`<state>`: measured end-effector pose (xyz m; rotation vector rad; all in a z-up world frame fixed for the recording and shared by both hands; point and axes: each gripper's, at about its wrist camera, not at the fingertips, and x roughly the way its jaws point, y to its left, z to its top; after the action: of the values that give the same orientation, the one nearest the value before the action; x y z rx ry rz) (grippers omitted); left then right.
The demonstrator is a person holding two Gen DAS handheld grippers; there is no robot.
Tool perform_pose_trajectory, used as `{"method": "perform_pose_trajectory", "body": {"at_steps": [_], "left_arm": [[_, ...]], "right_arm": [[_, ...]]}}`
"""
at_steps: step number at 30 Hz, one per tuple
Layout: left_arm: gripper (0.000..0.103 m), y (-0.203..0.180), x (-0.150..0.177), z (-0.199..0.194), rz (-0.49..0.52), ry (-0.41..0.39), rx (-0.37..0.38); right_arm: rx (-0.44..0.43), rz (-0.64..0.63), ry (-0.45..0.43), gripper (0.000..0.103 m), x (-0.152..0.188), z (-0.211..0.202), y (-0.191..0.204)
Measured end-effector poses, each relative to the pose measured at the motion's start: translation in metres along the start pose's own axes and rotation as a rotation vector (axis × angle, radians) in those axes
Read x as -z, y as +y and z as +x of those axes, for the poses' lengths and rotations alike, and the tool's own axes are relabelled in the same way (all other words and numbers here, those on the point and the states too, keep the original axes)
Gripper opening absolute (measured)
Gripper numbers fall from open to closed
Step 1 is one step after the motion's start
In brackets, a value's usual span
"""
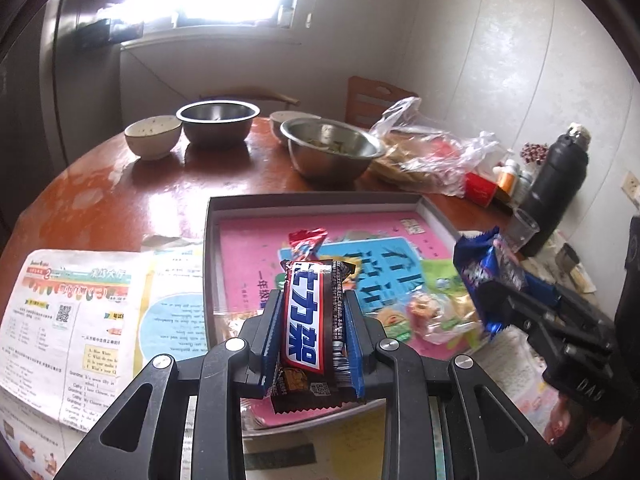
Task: Organize snacks
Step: 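Lift and carry the chocolate bar and blue cookie pack over the tray, then lower both snacks into the tray and open both grippers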
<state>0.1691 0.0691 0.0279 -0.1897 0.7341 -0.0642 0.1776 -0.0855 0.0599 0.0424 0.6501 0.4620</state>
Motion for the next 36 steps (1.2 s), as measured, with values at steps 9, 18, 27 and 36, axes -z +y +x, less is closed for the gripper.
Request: {"method": "perform_pose_trajectory", "body": {"at_steps": [9, 18, 27, 36], "left_arm": [[0.029, -0.002, 0.005, 0.019, 0.019, 0.03, -0.018], [0.029, -0.005, 0.008, 0.031, 0.027, 0.068, -0.018], [0.029, -0.008, 0.01, 0.031, 0.036, 0.069, -0.018], [0.029, -0.011, 0.01, 0.029, 0.048, 0.069, -0.021]], "right_arm": [[0.011, 0.031, 0.034, 0.051, -0.001, 0.028, -0.003], [0.021, 0.035, 0.073, 0.051, 0.008, 0.045, -0.003], [0.026, 0.043, 0.082, 0.052, 0.011, 0.049, -0.003], [0.04, 0.041, 0.086, 0.054, 0.013, 0.05, -0.004]]}}
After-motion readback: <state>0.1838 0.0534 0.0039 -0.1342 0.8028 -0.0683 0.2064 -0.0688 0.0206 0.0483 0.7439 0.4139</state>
